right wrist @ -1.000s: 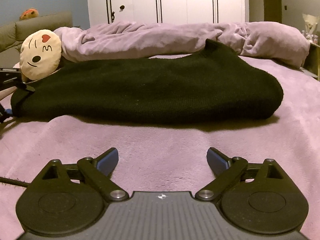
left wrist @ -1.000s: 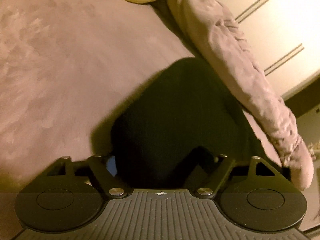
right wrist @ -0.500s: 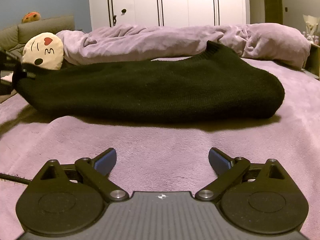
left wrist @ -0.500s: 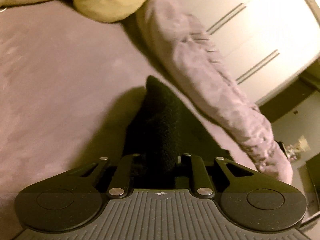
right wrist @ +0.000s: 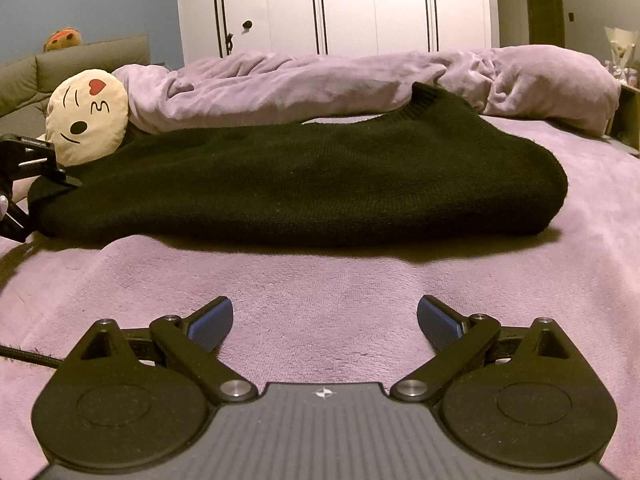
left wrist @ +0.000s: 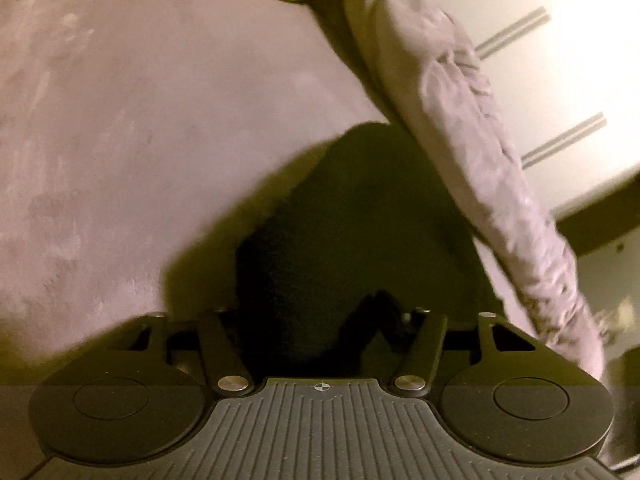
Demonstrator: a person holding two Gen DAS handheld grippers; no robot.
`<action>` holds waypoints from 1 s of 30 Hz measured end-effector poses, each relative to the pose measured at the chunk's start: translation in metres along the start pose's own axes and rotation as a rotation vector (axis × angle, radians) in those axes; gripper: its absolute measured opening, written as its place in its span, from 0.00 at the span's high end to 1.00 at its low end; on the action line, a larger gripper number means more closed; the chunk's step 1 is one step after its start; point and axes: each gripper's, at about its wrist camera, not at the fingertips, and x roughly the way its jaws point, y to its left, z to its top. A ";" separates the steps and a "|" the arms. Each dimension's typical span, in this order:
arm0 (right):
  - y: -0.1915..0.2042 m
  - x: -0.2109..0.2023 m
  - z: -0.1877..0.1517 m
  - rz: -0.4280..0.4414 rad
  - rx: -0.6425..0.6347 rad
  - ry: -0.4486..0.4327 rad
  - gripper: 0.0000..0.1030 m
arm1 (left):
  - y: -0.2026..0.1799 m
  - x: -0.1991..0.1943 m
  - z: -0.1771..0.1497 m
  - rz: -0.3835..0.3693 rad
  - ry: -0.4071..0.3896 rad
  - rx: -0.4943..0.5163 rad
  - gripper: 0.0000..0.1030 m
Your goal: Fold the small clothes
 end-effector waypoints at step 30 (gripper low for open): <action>-0.084 -0.072 -0.013 -0.070 0.344 -0.037 0.25 | -0.254 0.026 -0.261 -0.113 0.100 1.188 0.53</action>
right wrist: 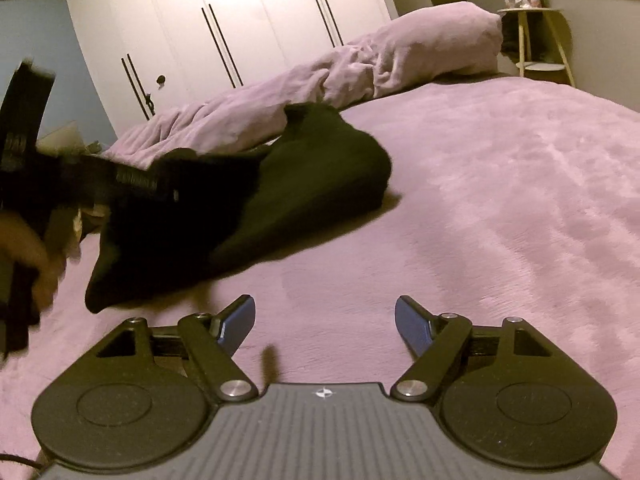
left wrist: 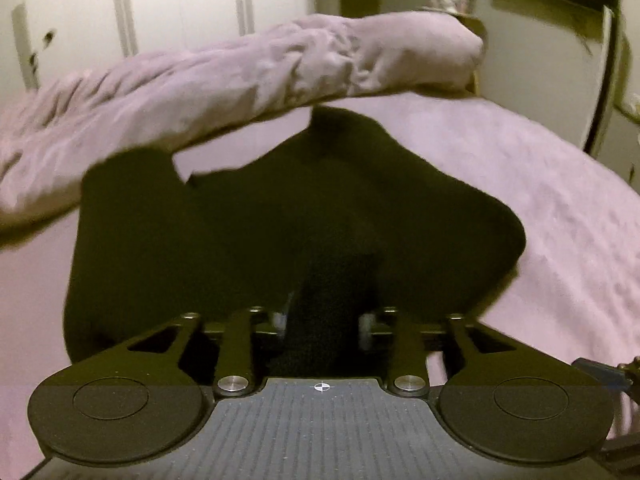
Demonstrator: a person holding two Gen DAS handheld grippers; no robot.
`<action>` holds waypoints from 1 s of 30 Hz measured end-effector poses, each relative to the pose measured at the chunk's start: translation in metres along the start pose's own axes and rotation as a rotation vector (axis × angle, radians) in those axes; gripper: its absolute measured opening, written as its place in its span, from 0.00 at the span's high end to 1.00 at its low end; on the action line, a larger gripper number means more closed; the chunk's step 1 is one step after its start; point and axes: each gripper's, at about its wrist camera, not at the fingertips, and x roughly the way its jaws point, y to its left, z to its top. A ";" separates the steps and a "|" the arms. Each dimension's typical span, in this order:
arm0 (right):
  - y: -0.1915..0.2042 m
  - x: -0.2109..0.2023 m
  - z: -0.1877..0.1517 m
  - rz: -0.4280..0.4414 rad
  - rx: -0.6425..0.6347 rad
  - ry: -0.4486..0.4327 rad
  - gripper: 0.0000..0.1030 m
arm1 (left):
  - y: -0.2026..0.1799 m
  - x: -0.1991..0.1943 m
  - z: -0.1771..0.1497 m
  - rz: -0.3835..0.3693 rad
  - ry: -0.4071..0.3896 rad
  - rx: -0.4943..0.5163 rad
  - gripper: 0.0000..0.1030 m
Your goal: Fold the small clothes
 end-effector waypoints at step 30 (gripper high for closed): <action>0.154 0.256 0.143 0.416 0.139 0.427 0.27 | 0.171 -0.122 -0.161 0.182 0.038 -0.684 0.14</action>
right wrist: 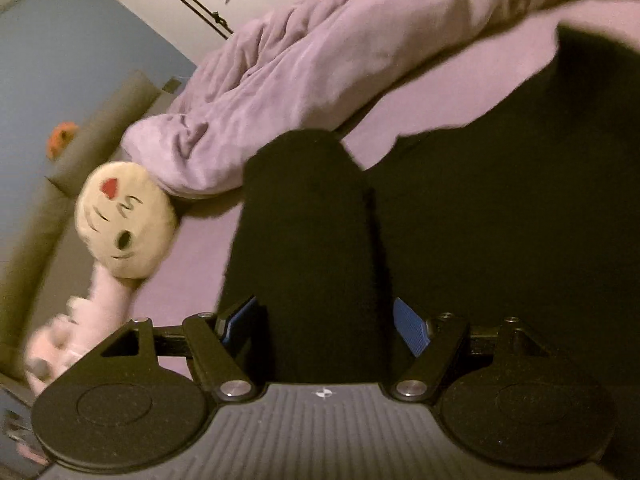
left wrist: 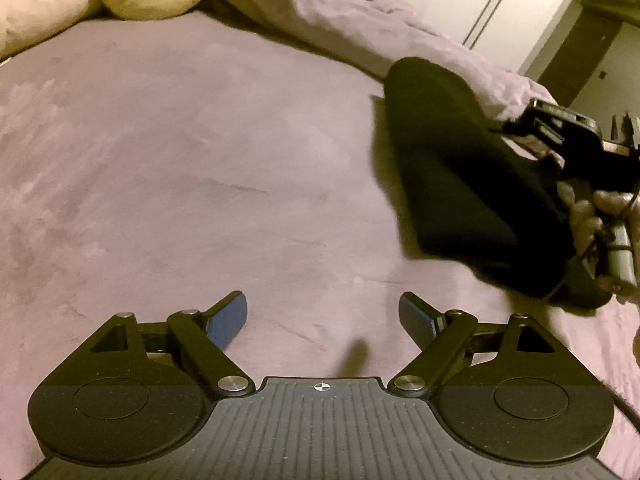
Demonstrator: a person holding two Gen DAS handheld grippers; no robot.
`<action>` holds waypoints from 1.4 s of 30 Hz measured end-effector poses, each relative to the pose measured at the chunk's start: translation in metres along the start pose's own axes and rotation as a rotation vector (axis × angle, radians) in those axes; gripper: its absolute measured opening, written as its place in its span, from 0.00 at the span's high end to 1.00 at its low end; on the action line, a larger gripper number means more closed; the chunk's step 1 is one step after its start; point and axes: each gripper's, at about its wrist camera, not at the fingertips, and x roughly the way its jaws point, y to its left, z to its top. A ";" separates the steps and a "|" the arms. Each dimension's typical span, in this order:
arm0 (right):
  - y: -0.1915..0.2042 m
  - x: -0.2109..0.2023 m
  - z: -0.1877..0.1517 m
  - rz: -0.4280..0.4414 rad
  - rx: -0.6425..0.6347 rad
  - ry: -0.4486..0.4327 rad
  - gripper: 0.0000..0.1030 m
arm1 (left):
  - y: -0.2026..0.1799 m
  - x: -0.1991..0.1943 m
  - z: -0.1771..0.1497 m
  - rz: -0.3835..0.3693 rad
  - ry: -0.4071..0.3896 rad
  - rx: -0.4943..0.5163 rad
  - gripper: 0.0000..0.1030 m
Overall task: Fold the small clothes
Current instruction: 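Hold the folded sweater with the right gripper and press it down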
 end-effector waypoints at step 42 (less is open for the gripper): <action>-0.086 -0.080 -0.015 0.056 0.059 -0.045 0.52 | -0.130 0.101 0.060 -0.140 0.081 0.161 0.08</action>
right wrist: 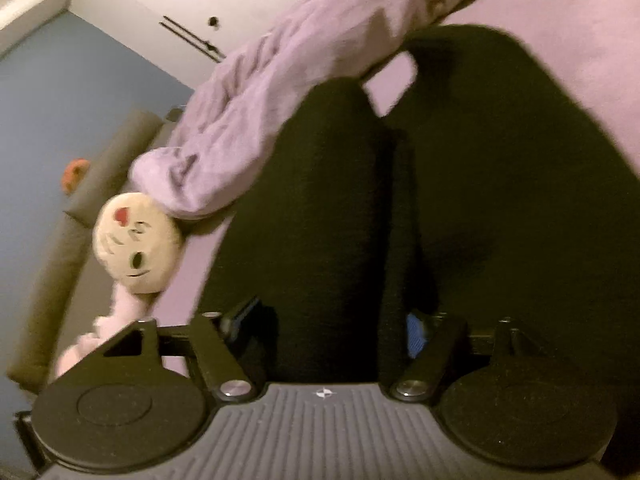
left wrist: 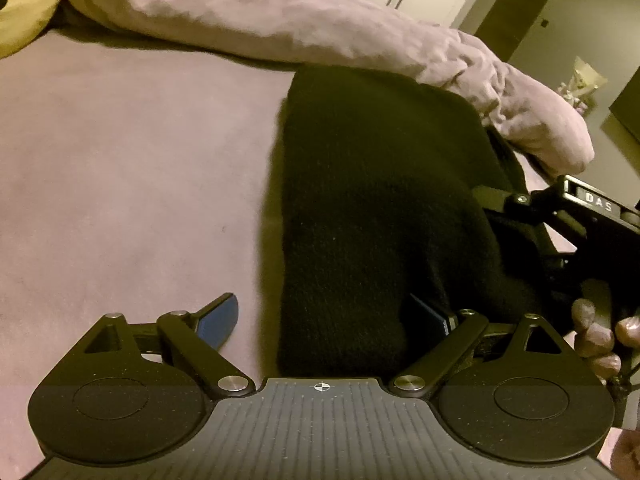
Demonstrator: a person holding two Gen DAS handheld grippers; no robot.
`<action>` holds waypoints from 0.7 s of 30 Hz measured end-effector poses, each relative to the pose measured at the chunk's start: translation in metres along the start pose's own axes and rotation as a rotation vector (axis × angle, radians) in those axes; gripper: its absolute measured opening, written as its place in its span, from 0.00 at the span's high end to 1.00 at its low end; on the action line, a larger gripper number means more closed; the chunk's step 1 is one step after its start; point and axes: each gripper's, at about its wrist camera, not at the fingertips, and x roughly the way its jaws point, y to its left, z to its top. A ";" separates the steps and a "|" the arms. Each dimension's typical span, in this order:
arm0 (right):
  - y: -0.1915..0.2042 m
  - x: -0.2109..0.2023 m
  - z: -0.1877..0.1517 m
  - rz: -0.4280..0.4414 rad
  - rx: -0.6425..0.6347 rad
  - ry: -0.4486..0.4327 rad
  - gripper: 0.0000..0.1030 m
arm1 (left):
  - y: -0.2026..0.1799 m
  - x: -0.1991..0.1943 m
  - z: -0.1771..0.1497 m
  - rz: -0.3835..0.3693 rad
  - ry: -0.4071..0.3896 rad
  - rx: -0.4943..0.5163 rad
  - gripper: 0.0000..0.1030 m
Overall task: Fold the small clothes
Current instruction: 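Hold the folded sweater with the right gripper and press it down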
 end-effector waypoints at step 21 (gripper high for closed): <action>0.007 0.011 0.000 0.085 0.050 -0.029 0.69 | 0.002 -0.001 0.000 0.039 0.004 0.012 0.07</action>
